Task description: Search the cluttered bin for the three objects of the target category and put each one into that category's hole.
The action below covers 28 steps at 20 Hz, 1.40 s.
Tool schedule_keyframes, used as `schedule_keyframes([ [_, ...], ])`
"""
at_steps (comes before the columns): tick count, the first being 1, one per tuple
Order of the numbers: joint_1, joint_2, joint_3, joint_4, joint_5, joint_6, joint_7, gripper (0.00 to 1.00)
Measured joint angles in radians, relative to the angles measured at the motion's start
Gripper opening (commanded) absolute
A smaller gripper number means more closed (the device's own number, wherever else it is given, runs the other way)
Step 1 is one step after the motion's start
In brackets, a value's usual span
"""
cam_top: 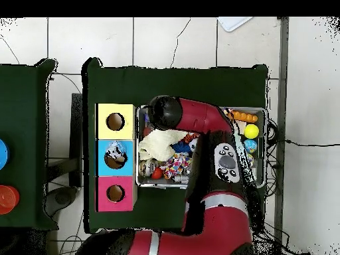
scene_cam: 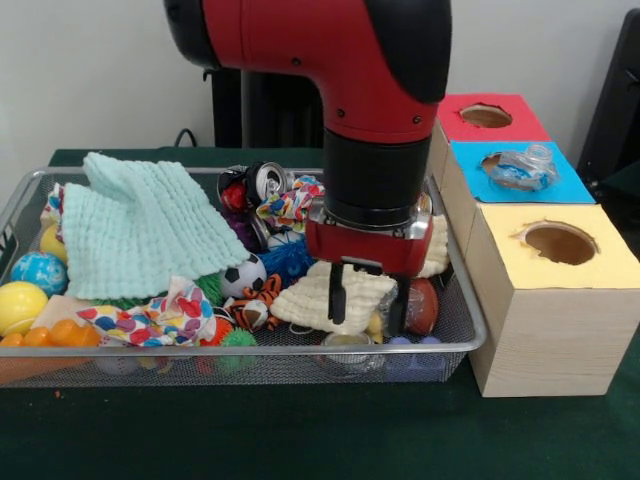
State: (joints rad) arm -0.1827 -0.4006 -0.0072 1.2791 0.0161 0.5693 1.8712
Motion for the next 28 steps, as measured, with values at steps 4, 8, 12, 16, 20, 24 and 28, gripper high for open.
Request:
schedule_keyframes([
  [4,0.052,0.0,-0.023,-0.004,0.038,0.098,0.0,1.0],
  [8,0.084,-0.006,-0.031,-0.005,0.066,0.16,0.0,1.0],
  [12,0.08,-0.004,-0.032,-0.005,0.069,0.131,0.0,1.0],
  [16,0.067,0.011,-0.038,-0.005,0.067,0.082,0.0,1.0],
  [20,0.054,0.044,-0.053,-0.005,0.067,0.025,0.0,1.0],
  [24,0.045,0.08,-0.065,-0.006,0.068,0.014,0.0,1.0],
  [28,0.047,0.116,-0.072,-0.007,0.085,0.032,0.0,1.0],
])
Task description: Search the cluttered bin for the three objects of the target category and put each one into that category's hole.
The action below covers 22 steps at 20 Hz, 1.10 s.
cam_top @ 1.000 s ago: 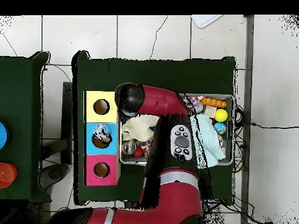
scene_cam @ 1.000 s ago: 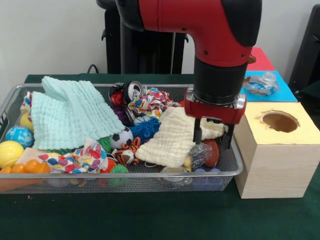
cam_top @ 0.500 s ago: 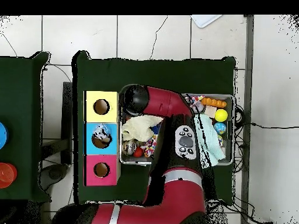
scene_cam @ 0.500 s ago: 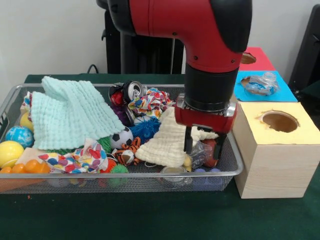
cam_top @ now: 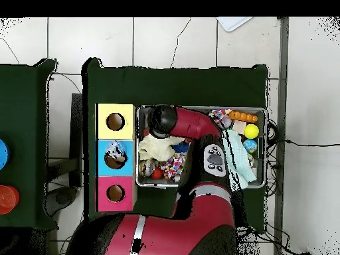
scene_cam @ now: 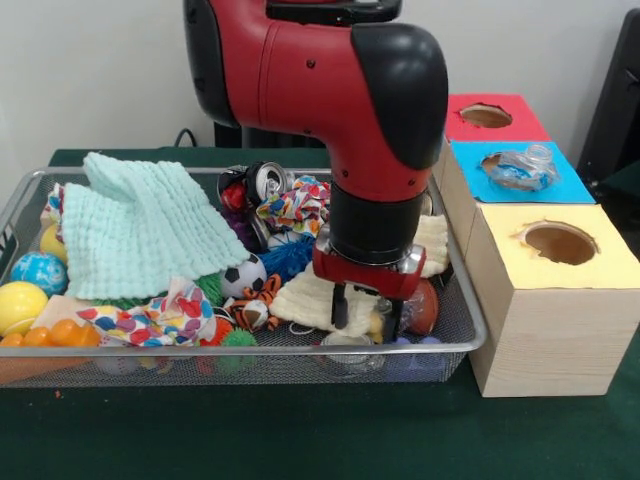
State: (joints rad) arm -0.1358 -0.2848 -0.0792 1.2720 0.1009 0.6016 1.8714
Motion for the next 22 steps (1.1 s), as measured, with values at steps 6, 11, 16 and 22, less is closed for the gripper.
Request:
schedule_keyframes([
  [6,0.018,-0.014,-0.014,0.0,0.03,0.048,0.004,1.0],
  [11,0.054,-0.043,-0.025,0.0,0.072,0.116,0.006,1.0],
  [16,0.068,-0.05,-0.025,0.0,0.082,0.124,0.006,1.0],
  [22,0.063,-0.044,-0.025,0.0,0.082,0.124,0.006,1.0],
])
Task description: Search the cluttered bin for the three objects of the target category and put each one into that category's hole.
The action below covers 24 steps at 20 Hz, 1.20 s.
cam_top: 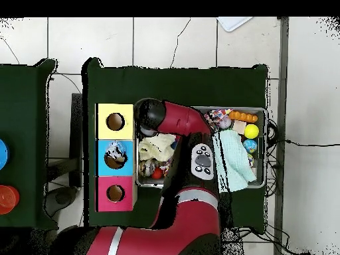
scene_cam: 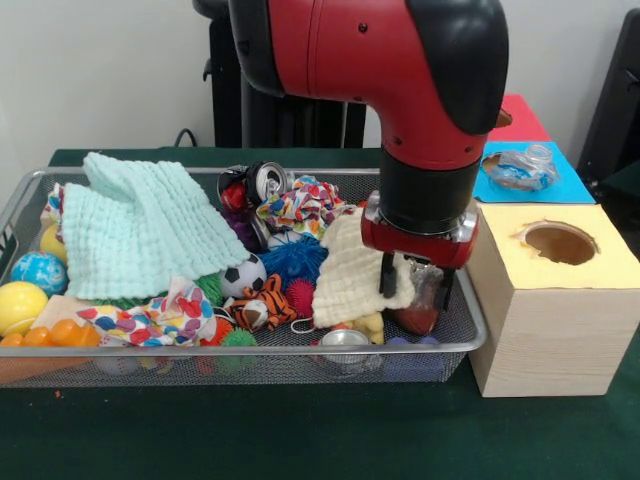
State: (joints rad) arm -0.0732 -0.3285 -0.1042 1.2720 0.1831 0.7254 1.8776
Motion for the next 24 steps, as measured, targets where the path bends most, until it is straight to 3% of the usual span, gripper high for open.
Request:
schedule_keyframes([
  [12,-0.021,0.033,-0.005,0.0,0.0,0.0,0.0,1.0],
  [24,-0.097,0.058,-0.076,-0.011,-0.087,-0.001,0.0,1.0],
])
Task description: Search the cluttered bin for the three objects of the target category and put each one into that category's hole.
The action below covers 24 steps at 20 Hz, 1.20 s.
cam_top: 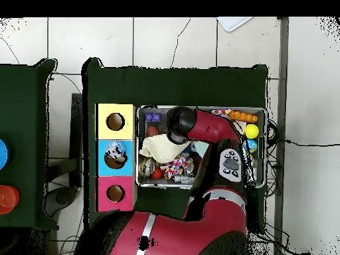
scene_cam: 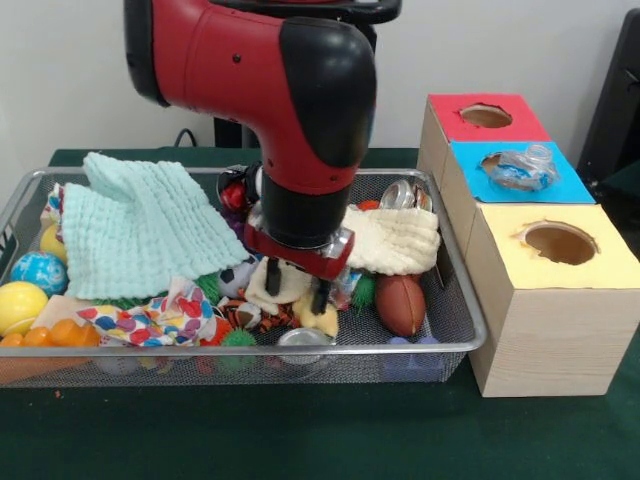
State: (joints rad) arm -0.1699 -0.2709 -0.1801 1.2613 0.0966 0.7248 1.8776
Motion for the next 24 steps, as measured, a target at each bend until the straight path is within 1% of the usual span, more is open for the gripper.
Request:
schedule_keyframes([
  [7,-0.011,-0.015,-0.028,-0.003,-0.034,0.01,0.0,1.0],
  [12,-0.009,-0.048,-0.031,-0.002,-0.042,0.077,0.0,1.0],
  [15,0.001,-0.092,-0.031,-0.002,-0.042,0.179,0.0,1.0],
  [16,0.008,-0.114,-0.031,-0.002,-0.041,0.228,0.0,1.0],
  [20,0.029,-0.172,-0.029,-0.003,-0.023,0.342,0.0,1.0],
  [23,0.041,-0.217,-0.021,-0.003,0.007,0.386,0.0,1.0],
  [24,0.043,-0.23,-0.018,-0.004,0.018,0.387,0.0,1.0],
])
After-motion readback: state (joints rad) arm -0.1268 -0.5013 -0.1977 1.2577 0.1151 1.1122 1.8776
